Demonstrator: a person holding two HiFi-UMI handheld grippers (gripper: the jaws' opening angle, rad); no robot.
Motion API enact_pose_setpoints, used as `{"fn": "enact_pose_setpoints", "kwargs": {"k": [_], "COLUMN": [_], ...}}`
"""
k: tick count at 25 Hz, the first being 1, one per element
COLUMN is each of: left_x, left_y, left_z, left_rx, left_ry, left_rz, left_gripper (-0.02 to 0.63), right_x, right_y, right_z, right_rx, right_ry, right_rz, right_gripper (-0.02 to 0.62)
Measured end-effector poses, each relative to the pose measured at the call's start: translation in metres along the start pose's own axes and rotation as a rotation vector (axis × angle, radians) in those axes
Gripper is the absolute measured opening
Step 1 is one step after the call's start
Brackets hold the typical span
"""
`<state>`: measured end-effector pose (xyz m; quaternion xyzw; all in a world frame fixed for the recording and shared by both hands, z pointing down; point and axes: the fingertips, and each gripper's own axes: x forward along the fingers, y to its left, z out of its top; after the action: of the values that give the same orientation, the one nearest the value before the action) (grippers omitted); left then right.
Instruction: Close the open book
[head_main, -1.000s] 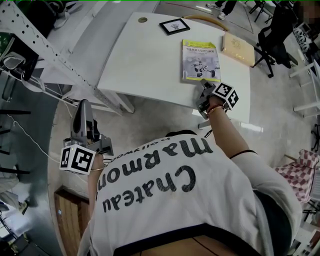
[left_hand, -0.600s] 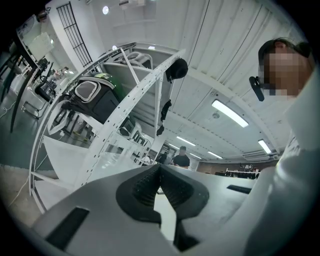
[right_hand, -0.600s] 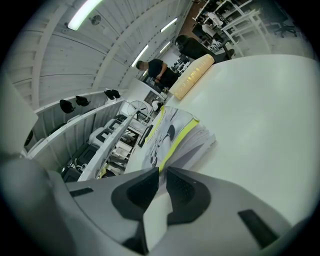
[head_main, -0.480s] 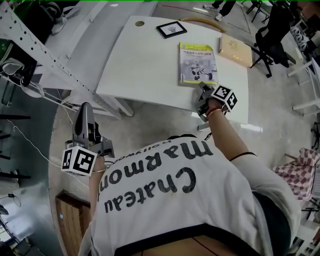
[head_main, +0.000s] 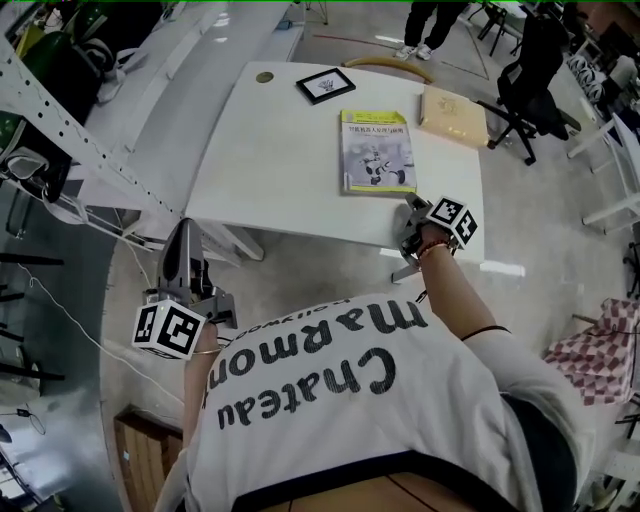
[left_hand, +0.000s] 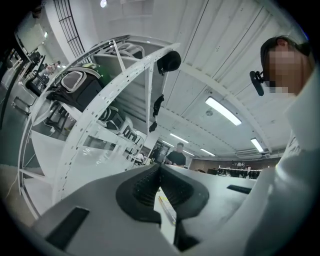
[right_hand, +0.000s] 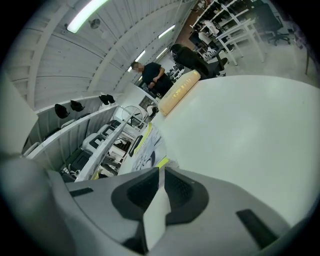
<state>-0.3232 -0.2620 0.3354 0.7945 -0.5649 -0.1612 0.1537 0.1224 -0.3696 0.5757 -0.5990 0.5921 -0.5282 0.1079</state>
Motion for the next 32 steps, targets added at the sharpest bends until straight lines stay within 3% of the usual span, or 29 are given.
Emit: {"fn": "enact_pose_setpoints", "kwargs": {"k": [6, 11, 17, 24, 28, 32], "left_x": [0.019, 0.031, 0.044, 0.043, 0.042, 0.033], "left_y": [-0.041, -0.090, -0.148, -0.208, -0.239, -0.265], "left_z": [-0.015, -0.038, -0.063, -0.096, -0.107, -0.117], "left_rx": [0.013, 0.004, -0.005, -0.004, 0.009, 0.015], "left_ry": [0.020, 0.062, 0.075, 0.093, 0.087, 0.078], "left_rz": [-0.034, -0.062, -0.117, -0.145, -0.156, -0.161], "left_gripper": [0.023, 0.023, 0.023, 0.023, 0.023, 0.023], "right_x": [-0.022, -0.055, -0.098, -0.156, -0.192, -0.221], "right_y": [-0.022, -0.004, 0.055, 0.112, 0.137, 0.141], "right_z": [0.029, 0.066, 0.108, 0.115, 0.109, 0.102], "right_rx": [-0.029, -0.225, -0.488, -0.740, -0.854, -0.903], "right_ry": [-0.020, -0.028, -0.104, -0.149, -0.175, -0.184], "right_rz": [-0.010, 0.017, 0.167, 0.345, 0.438, 0.493], "right_gripper": [0.044, 0.044, 0.043, 0.043, 0.043, 0.042]}}
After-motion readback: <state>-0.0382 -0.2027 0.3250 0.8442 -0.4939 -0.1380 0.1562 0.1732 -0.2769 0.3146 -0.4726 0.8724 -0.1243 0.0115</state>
